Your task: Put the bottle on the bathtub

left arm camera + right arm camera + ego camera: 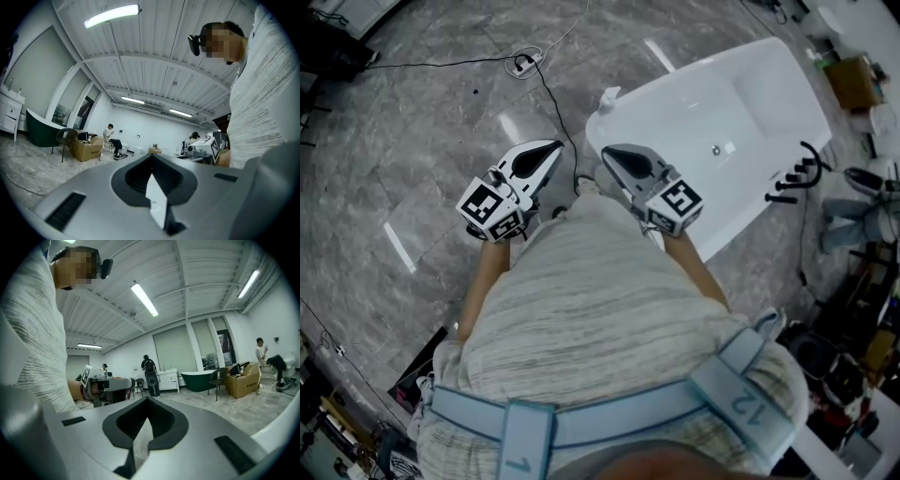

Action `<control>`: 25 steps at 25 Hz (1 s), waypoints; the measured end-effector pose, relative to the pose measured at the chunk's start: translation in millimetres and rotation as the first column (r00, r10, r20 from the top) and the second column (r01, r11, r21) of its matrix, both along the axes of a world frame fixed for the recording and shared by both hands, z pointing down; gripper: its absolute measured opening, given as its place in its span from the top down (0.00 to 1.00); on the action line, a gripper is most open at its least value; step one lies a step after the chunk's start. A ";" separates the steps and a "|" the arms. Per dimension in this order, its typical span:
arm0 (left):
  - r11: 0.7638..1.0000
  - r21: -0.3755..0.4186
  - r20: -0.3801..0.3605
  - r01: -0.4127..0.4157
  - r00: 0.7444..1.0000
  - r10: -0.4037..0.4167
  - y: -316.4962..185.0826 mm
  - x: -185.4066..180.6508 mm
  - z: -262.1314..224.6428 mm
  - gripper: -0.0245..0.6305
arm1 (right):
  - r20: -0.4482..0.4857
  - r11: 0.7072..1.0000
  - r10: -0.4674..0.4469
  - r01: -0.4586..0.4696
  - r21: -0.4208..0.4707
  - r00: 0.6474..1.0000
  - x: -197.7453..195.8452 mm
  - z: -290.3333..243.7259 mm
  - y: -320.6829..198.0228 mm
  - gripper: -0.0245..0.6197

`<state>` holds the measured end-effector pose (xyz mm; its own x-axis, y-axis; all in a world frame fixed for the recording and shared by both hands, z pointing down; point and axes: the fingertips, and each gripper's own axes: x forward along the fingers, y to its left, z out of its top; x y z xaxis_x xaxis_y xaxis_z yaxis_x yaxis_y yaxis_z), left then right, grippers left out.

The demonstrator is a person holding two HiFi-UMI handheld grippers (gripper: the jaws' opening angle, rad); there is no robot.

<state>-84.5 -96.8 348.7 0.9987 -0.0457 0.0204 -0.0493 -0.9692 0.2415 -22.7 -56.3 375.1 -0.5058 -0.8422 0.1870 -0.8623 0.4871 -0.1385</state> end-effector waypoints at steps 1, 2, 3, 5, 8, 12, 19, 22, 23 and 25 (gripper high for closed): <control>1.000 0.007 -0.006 0.003 1.000 -0.003 -1.1 -1.7 -4.5 0.96 | 0.001 1.000 -0.006 0.006 0.009 1.000 -3.6 -3.7 -4.0 0.96; 1.000 0.011 -0.011 0.008 1.000 -0.007 -2.2 -3.5 -7.7 0.96 | 0.002 1.000 -0.014 0.014 0.012 1.000 -7.4 -6.5 -7.8 0.96; 1.000 0.013 -0.014 0.012 1.000 -0.012 -3.0 -5.2 -9.4 0.96 | 0.004 1.000 -0.023 0.023 0.015 1.000 -11.1 -8.9 -11.2 0.96; 1.000 0.012 -0.010 0.016 1.000 -0.015 -2.5 -7.8 -9.3 0.96 | 0.011 0.998 -0.041 0.041 0.042 0.999 -19.2 -17.1 -17.4 0.96; 1.000 0.007 -0.002 0.012 1.000 -0.012 0.4 -9.8 -6.0 0.96 | 0.008 0.995 -0.069 0.068 0.077 0.998 -30.0 -27.9 -22.6 0.96; 1.000 0.008 0.001 0.013 1.000 -0.013 0.9 -13.1 -4.8 0.96 | -0.002 0.995 -0.083 0.083 0.055 0.997 -36.1 -22.0 -23.3 0.96; 0.999 -0.013 -0.007 0.049 0.999 -0.049 -10.0 -22.3 -4.3 0.96 | 0.001 0.996 -0.088 0.088 0.029 0.996 -42.0 -19.9 -28.9 0.96; 0.998 -0.032 -0.012 0.046 0.999 -0.046 -10.7 -23.0 0.5 0.96 | 0.004 0.995 -0.090 0.089 0.034 0.996 -42.8 -16.4 -33.0 0.96; 0.999 -0.034 -0.013 0.041 0.999 -0.042 -10.8 -23.1 1.6 0.96 | 0.010 0.996 -0.090 0.090 0.027 0.996 -44.8 -16.5 -33.9 0.96; 0.999 -0.034 -0.013 0.035 0.999 -0.035 -11.7 -23.5 2.8 0.96 | 0.016 0.995 -0.095 0.094 0.021 0.995 -49.1 -16.7 -36.2 0.96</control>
